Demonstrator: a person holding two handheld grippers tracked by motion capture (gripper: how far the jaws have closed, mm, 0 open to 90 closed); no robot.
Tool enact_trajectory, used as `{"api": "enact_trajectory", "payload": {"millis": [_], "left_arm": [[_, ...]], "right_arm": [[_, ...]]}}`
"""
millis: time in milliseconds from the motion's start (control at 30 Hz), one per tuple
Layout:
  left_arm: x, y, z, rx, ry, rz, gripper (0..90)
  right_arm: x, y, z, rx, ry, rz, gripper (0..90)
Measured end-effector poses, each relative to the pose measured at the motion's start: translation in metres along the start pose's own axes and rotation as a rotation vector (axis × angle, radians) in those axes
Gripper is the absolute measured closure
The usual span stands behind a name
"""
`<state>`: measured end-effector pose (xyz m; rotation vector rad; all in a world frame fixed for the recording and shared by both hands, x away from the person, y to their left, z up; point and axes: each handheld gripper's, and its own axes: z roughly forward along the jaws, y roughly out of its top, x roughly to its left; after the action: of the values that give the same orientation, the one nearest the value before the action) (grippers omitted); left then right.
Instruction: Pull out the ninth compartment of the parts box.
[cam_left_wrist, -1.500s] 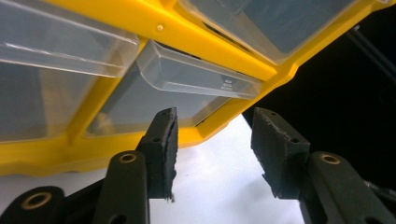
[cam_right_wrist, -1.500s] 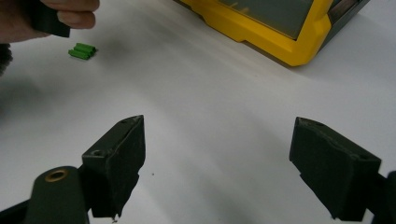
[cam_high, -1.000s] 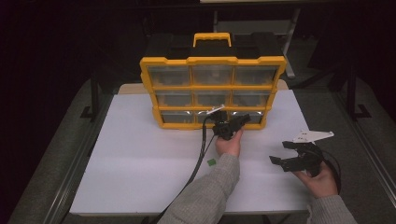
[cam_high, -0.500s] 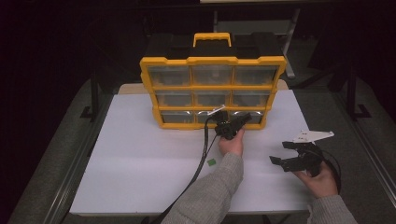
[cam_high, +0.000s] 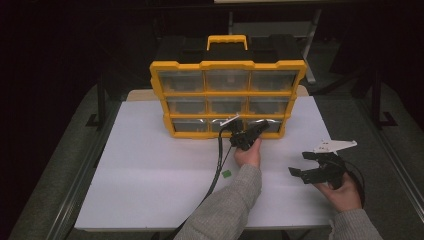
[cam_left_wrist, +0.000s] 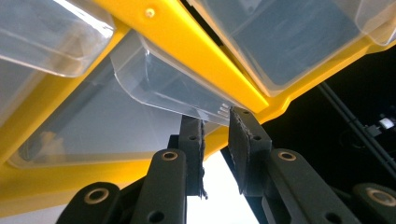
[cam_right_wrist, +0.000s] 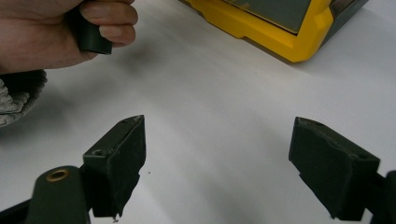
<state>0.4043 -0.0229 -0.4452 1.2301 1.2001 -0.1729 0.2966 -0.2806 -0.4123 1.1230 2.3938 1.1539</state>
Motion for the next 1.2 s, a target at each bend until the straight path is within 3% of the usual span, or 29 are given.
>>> {"api": "enact_trajectory", "payload": {"millis": [100, 533, 1000, 1200], "left_arm": [[0.0018, -0.0024, -0.0011, -0.016, -0.022, -0.011, 74.8], [0.0021, -0.0055, -0.0029, -0.014, -0.044, -0.017, 76.6], [0.001, -0.0068, -0.0037, -0.011, -0.05, -0.022, 77.6], [0.0009, -0.0077, -0.0052, -0.005, -0.044, -0.003, 78.5]], "right_arm": [[-0.0001, 0.0, -0.0001, -0.001, -0.001, 0.0, 17.8], [-0.0014, -0.0009, 0.0002, 0.0, 0.0, 0.002, 17.4], [-0.0017, -0.0026, 0.002, 0.005, 0.008, 0.007, 17.1], [-0.0025, -0.0029, 0.0015, -0.001, 0.007, 0.005, 17.0]]}}
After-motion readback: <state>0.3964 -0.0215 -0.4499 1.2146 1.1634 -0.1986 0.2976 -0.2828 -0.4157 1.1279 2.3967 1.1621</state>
